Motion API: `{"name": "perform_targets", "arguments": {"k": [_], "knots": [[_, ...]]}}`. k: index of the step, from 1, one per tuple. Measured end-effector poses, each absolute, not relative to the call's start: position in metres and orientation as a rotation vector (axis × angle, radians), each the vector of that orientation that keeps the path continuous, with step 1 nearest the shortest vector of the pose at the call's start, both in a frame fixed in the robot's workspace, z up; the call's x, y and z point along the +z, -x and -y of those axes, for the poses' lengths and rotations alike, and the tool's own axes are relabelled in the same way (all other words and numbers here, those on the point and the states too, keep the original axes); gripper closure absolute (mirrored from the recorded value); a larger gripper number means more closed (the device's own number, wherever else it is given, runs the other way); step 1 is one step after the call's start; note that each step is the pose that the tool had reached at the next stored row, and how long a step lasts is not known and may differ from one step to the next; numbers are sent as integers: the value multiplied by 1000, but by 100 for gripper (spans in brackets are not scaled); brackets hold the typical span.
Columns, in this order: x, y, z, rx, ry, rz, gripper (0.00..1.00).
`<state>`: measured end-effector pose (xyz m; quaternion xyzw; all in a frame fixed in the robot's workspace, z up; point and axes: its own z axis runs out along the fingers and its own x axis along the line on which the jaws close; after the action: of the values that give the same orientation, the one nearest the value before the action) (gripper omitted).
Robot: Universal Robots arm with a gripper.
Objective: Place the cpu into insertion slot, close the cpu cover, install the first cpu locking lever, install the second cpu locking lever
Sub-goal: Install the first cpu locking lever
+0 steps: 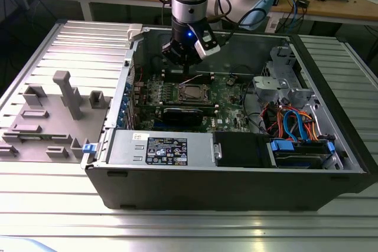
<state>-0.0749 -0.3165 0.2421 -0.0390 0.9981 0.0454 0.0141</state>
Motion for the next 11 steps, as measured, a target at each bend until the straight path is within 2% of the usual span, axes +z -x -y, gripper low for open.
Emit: {"name": "perform_targets", "arguments": {"k": [11], "knots": [[238, 67, 317, 150, 122, -3107, 89]]}}
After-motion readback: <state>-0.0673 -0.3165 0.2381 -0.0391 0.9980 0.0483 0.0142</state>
